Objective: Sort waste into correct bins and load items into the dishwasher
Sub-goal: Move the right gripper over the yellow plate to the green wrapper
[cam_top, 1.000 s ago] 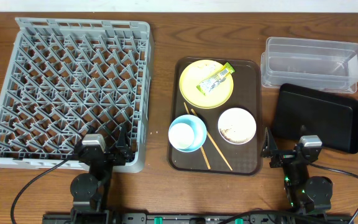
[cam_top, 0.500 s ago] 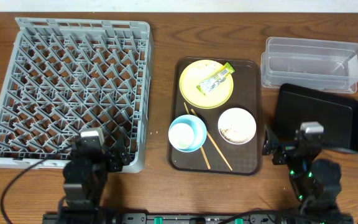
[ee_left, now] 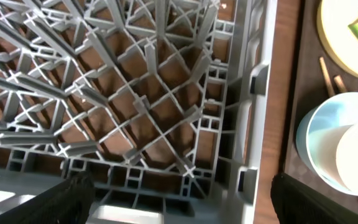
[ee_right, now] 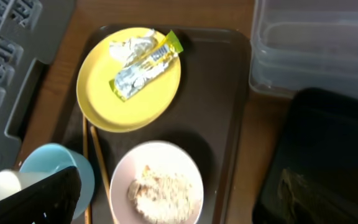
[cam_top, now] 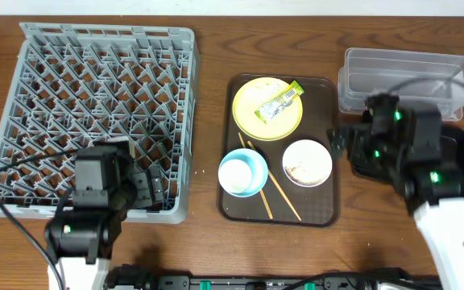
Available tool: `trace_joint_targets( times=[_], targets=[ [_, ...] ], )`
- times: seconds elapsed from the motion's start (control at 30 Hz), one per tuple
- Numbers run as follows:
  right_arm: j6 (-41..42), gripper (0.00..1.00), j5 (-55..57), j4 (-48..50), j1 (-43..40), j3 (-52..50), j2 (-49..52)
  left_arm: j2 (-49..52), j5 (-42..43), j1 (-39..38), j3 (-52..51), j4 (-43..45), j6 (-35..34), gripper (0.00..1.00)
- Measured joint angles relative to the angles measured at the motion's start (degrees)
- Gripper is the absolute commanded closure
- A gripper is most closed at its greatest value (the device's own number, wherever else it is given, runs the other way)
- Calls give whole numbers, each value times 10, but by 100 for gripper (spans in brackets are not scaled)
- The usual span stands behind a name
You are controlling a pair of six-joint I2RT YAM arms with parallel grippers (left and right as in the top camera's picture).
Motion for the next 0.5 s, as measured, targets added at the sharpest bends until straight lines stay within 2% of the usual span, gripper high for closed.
trace_joint_targets(
  times=[0.1, 0.27, 0.5],
  targets=[
    [-6, 1, -26, 31, 0, 22, 43, 13, 7, 0, 2, -9, 0, 8],
    [-9, 1, -89, 137, 9, 24, 90, 14, 27, 0, 2, -12, 0, 8],
    [-7, 1, -43, 157, 95, 36, 159, 14, 28, 0, 2, -1, 0, 8]
  ],
)
